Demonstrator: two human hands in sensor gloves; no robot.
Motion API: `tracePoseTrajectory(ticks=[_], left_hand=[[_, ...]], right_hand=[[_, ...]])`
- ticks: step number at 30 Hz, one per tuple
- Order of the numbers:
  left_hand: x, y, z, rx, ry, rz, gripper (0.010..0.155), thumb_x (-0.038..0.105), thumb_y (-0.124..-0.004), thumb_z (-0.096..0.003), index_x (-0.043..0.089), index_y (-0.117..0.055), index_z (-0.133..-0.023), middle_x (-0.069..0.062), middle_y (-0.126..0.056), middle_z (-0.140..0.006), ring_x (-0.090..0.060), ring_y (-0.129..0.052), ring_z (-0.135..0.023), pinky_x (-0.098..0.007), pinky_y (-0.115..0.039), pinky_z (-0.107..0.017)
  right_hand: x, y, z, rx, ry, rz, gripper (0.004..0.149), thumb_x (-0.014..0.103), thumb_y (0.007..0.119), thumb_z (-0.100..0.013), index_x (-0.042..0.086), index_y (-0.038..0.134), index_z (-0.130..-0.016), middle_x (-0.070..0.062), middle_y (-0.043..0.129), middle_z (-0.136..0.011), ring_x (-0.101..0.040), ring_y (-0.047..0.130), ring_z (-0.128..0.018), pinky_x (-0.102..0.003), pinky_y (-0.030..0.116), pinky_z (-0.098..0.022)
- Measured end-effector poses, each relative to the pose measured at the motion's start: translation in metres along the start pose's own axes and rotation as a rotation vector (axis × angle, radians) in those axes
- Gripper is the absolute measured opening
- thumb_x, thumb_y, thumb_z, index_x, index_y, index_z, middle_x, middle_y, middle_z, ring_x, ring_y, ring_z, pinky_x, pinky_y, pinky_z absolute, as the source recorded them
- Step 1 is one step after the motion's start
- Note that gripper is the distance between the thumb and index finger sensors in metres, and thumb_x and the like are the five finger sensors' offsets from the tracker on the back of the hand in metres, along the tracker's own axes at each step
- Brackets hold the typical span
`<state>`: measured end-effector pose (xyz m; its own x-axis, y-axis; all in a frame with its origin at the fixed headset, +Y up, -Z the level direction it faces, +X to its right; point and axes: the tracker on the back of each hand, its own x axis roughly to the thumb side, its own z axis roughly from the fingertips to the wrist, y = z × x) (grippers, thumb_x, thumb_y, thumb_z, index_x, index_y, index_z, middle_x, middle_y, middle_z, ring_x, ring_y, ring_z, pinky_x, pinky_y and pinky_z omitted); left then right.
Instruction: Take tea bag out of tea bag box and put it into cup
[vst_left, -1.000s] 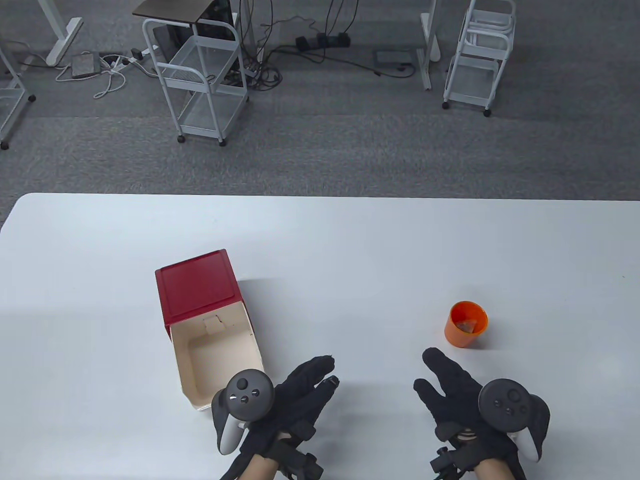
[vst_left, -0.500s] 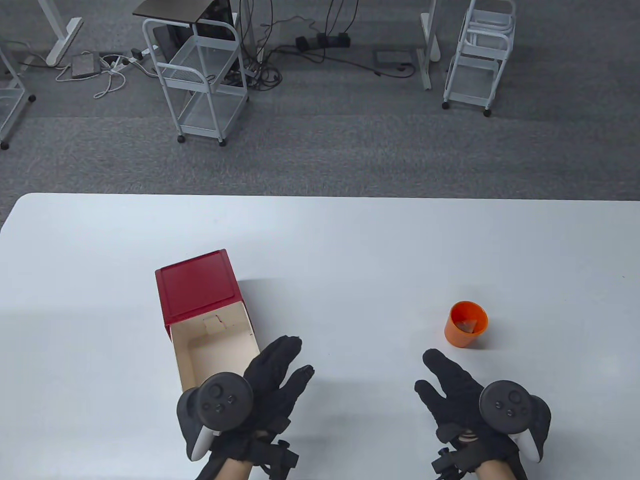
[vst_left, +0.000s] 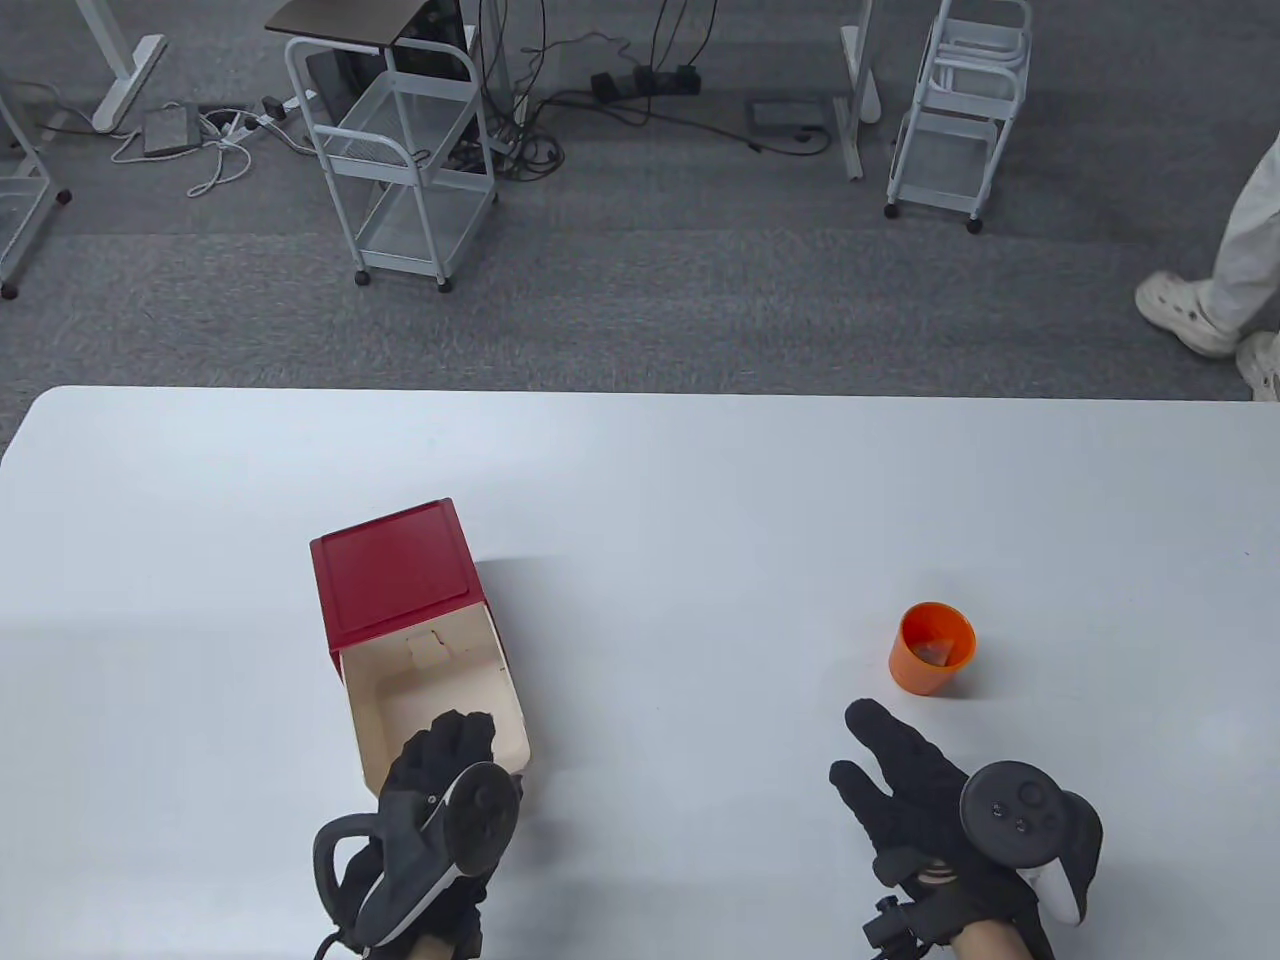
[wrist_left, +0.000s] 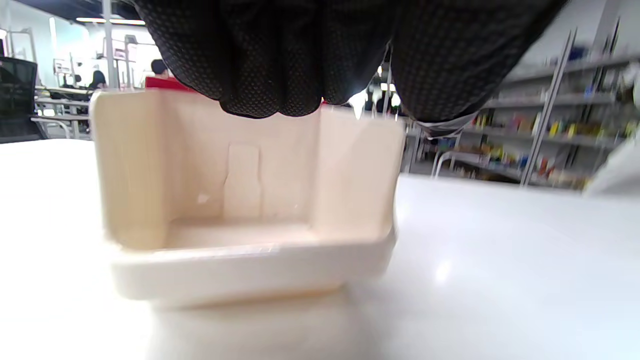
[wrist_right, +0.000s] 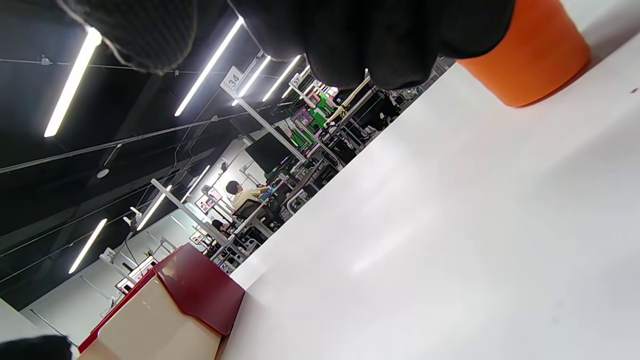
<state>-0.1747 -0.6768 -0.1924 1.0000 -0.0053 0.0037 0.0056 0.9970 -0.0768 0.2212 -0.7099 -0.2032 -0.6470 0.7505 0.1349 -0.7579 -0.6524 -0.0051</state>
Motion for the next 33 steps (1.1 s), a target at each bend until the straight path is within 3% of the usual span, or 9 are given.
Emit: tracePoseTrajectory(ticks=[9, 18, 33], left_hand=[[0.013, -0.043, -0.015, -0.179, 0.018, -0.196, 0.068, 0.05, -0.082, -0.0428, 0.024, -0.07, -0.104, -0.008, -0.076, -0.111, -0.032, -0.084, -0.096, -0.04, -0.075, -0.072], [0.009, -0.055, -0.024, -0.157, 0.074, -0.272, 0.056, 0.039, -0.083, -0.045, 0.029, -0.075, -0.099, -0.002, -0.083, -0.106, -0.026, -0.09, -0.092, -0.036, -0.08, -0.07], [0.004, -0.059, -0.025, -0.06, 0.071, -0.258, 0.051, 0.037, -0.084, -0.0434, 0.034, -0.08, -0.094, 0.003, -0.091, -0.1, -0.019, -0.097, -0.086, -0.031, -0.085, -0.067]], right_hand=[[-0.001, -0.001, 0.0, 0.001, 0.005, 0.006, 0.066, 0.051, 0.075, -0.047, 0.013, 0.06, -0.099, -0.021, 0.069, -0.101, -0.051, 0.073, -0.084, -0.059, 0.064, -0.063], [-0.001, 0.0, -0.001, 0.004, -0.002, 0.013, 0.066, 0.051, 0.075, -0.047, 0.013, 0.061, -0.099, -0.021, 0.069, -0.101, -0.051, 0.074, -0.084, -0.059, 0.065, -0.063], [-0.002, -0.001, -0.001, 0.002, 0.006, 0.013, 0.065, 0.051, 0.075, -0.047, 0.013, 0.061, -0.099, -0.021, 0.069, -0.101, -0.051, 0.074, -0.084, -0.059, 0.065, -0.063]])
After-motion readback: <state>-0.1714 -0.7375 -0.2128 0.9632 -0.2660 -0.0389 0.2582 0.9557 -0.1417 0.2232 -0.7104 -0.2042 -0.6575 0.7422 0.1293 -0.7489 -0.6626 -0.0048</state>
